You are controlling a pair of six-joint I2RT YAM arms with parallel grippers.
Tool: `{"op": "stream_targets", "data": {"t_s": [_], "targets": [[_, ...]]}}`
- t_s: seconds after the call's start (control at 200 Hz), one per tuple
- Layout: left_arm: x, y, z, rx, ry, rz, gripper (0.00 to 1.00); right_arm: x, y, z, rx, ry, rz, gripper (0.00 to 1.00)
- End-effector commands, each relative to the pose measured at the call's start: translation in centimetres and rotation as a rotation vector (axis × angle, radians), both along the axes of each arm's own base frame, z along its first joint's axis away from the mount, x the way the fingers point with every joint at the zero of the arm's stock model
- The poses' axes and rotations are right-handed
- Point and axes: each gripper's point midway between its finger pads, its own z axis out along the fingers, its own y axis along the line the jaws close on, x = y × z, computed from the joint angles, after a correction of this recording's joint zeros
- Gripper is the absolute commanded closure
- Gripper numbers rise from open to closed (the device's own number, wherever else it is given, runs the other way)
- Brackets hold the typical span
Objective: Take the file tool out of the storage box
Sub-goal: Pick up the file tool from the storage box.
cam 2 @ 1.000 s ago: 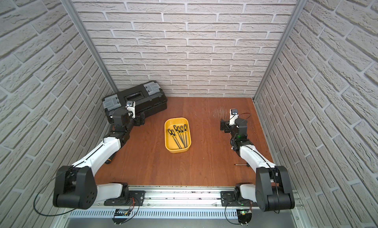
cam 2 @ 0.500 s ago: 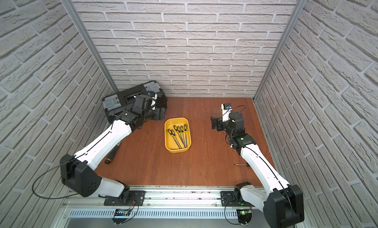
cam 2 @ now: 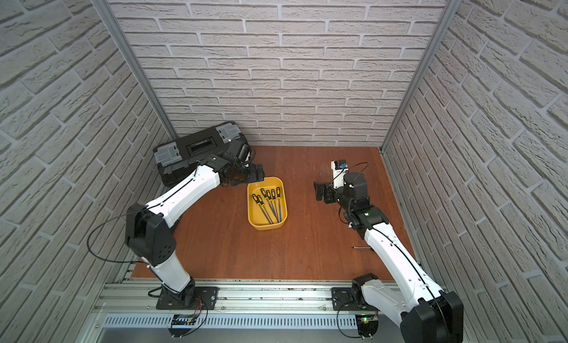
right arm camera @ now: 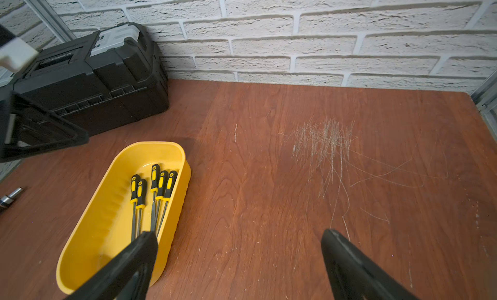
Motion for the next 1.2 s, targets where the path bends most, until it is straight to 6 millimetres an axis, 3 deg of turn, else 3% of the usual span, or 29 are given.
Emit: {"op": "stream_targets", "data": {"t_s": [0.0, 0.165, 0.385, 0.51, 0.645, 1.195], "targets": [[0.9, -1.1, -0.6, -0.039, 0.031, 0.069, 0.11, -0.9, 0.8, 1.3, 0.028, -0.019, 0.035, 0.01], [2.1, -2.4, -3.2, -0.008, 0.065, 0.085, 0.12, -1.9, 1.2, 1.5, 0.037, -0.013, 0.057, 0.01], [3.5, -3.6, -6.0, 0.008, 0.092, 0.121, 0.22, -2.4, 1.2, 1.2, 0.042, -0.005, 0.053, 0.01], [4.1, -3.7, -7.2, 0.022, 0.102, 0.145, 0.33, -2.6, 1.2, 0.9, 0.045, -0.002, 0.052, 0.01], [4.4, -3.6, -8.4, 0.054, 0.116, 0.158, 0.52, -2.7, 1.3, 0.4, 0.047, 0.006, 0.053, 0.01], [4.5, -2.5, -12.0, 0.168, 0.168, 0.209, 0.61, -2.7, 1.6, -1.0, 0.036, 0.042, 0.043, 0.01]]}}
